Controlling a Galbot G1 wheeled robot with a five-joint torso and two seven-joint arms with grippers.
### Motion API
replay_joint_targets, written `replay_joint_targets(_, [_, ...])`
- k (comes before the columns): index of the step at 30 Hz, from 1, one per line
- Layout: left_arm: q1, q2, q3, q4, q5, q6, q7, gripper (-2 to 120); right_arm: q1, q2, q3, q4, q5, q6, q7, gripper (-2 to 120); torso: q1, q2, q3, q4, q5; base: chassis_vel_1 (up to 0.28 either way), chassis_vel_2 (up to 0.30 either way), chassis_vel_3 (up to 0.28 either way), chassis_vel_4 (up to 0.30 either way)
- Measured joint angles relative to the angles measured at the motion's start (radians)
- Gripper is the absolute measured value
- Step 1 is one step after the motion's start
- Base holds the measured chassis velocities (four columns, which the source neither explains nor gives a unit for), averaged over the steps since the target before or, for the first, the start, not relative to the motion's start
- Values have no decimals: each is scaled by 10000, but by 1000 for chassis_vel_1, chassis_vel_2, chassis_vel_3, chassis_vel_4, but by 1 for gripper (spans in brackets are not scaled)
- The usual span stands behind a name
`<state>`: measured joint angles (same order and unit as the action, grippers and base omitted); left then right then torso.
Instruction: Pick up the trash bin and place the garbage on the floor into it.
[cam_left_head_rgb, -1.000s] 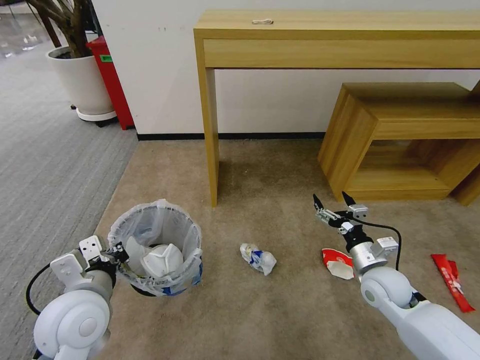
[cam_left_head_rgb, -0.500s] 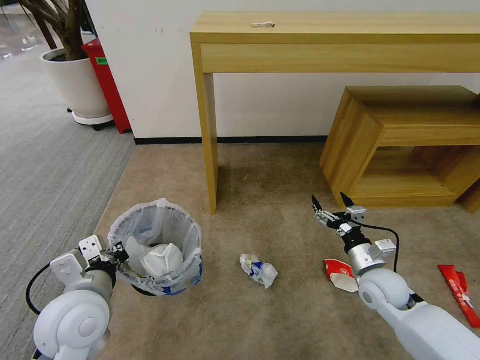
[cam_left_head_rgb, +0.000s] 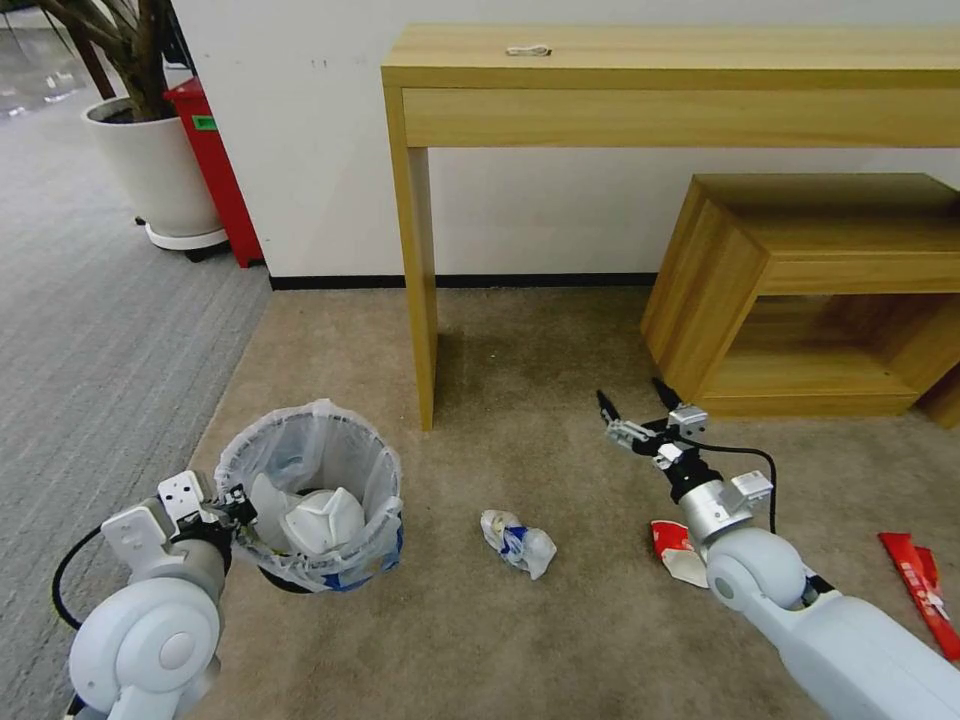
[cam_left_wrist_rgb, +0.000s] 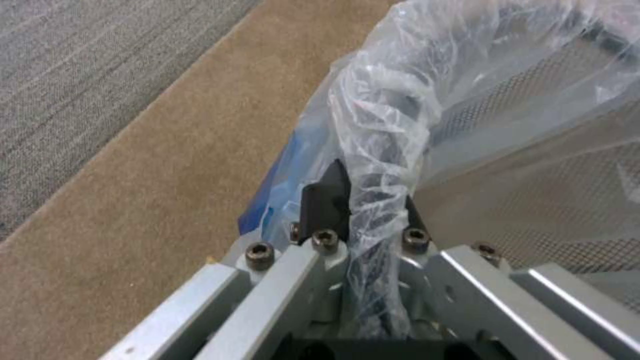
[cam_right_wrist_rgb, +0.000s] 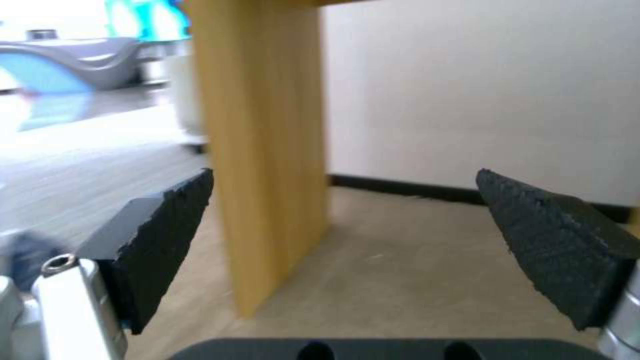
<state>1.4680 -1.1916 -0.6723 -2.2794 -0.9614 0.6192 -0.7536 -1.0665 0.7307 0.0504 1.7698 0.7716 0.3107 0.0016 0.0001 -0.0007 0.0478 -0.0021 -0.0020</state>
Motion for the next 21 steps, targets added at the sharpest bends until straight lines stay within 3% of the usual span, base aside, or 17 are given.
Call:
replay_joint_targets(5, [-28, -58, 84, 77, 78, 0, 8, 1, -70, -795, -396, 253, 516, -21, -1391, 100, 1, 0, 0, 0, 0, 0, 0, 0, 0])
replay_joint_targets(11, [-63, -142, 206, 184, 207, -4, 37, 1, -140, -1475, -831, 497, 566, -73, -2012, 100, 0, 0, 0, -1, 1, 0, 0, 0, 0])
replay_joint_targets(18, [-70, -241, 247, 244, 322, -34, 72, 1, -293, -2041, -803, 931, 378, -1223, -2109, 100, 0, 0, 0, 0, 1, 0, 0, 0, 0])
replay_joint_targets(21, [-54, -302, 274, 250, 404, -44, 100, 1, -360, -2315, -731, 1208, 182, -2258, -1836, 100, 0, -1, 0, 0, 0, 0, 0, 0, 0])
